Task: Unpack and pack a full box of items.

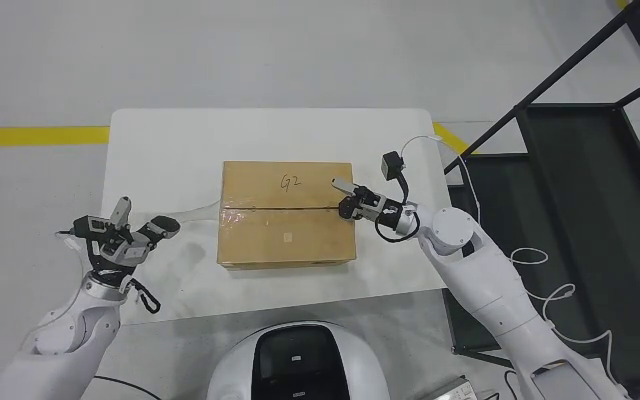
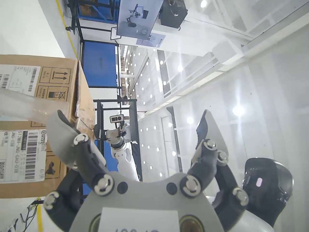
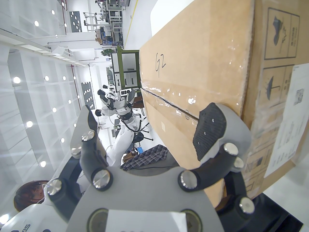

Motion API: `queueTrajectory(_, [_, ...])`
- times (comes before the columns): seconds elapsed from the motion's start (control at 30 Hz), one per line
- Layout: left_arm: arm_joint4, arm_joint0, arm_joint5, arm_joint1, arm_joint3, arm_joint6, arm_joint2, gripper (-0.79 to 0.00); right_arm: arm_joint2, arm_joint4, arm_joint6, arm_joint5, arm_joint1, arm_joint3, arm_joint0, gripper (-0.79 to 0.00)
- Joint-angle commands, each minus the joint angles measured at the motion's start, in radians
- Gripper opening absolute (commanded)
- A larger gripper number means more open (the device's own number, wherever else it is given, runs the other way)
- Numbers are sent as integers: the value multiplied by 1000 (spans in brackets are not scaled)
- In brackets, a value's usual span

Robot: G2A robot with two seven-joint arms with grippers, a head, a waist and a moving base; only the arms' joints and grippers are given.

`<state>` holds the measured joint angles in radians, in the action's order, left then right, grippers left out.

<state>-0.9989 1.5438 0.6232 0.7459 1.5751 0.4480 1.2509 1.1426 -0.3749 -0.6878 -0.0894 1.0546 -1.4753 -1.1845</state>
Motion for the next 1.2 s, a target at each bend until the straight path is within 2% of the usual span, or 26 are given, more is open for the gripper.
queueTrajectory(0.0, [1,15,-19,6,-5,-51,2,0,0,0,0,0,0,0,0,0])
queueTrajectory(0.13, [45,40,-7,23,-55,-152,-19,0,0,0,0,0,0,0,0,0])
queueTrajectory(0.23, [91,23,45,43,-130,-181,-53,0,0,0,0,0,0,0,0,0])
queueTrajectory(0.37, [75,-37,108,76,-212,-177,-109,0,0,0,0,0,0,0,0,0])
queueTrajectory(0.6, [33,-159,129,133,-317,-108,-192,0,0,0,0,0,0,0,0,0])
queueTrajectory(0.93, [33,-159,129,133,-317,-108,-192,0,0,0,0,0,0,0,0,0])
queueTrajectory(1.0, [104,-158,86,133,-315,-115,-194,0,0,0,0,0,0,0,0,0])
queueTrajectory(1.17, [142,-159,33,149,-324,-178,-200,0,0,0,0,0,0,0,0,0])
